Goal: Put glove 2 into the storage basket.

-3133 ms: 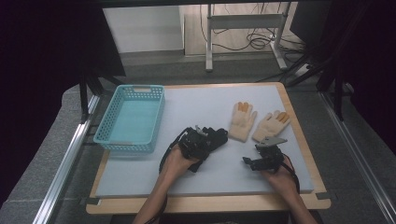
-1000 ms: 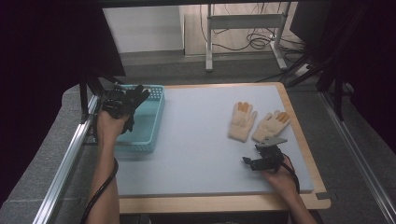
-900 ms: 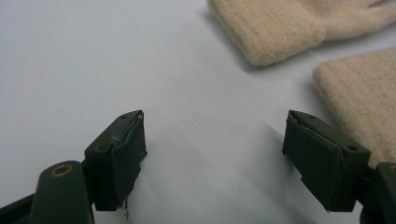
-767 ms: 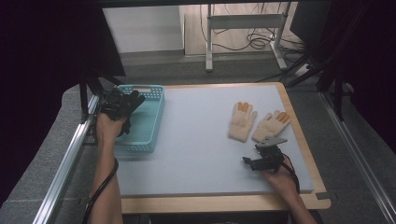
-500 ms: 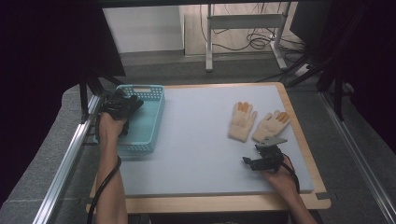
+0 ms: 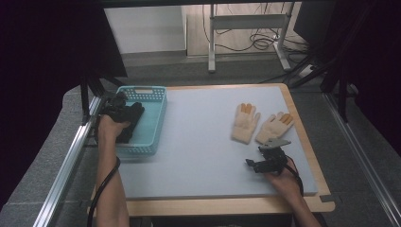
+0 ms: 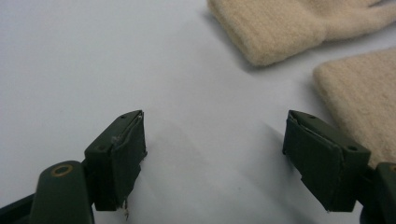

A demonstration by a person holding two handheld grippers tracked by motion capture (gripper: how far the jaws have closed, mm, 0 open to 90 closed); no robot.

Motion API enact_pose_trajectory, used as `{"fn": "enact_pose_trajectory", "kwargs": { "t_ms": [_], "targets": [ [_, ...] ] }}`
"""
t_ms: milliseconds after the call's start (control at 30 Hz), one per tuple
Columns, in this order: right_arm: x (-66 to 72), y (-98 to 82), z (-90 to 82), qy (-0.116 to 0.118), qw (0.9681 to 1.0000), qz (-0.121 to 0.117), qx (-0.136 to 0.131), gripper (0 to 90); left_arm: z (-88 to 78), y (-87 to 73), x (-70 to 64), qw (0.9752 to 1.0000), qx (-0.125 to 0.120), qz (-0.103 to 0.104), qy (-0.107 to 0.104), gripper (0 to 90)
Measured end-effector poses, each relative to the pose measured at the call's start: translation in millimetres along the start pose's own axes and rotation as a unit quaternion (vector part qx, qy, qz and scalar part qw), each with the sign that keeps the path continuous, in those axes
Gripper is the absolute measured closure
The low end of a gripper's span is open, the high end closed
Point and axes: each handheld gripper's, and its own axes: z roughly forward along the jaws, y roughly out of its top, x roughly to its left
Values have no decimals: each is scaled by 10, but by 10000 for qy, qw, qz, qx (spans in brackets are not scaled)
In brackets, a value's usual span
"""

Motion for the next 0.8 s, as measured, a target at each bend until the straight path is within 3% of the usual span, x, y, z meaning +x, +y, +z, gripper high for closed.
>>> {"fn": "enact_pose_trajectory", "kwargs": {
  "t_ms": [133,267,467,633,800],
  "targets": [
    [1,0,0,0,10000,0,-1,209,-146,-42,20,9994,-211,31,-269,53],
    [1,0,0,0,10000,-1,-1,209,-278,-102,31,9966,-607,20,-559,43],
    [1,0,0,-2,10000,-2,-1,209,-381,-206,-82,9892,-1139,224,-898,33],
    [1,0,0,-1,10000,-1,-1,209,-461,-252,-227,9827,-1514,566,-908,26],
    [2,0,0,-3,10000,-1,-1,209,-568,-298,-398,9740,-1840,854,-1006,16]
  ]
}}
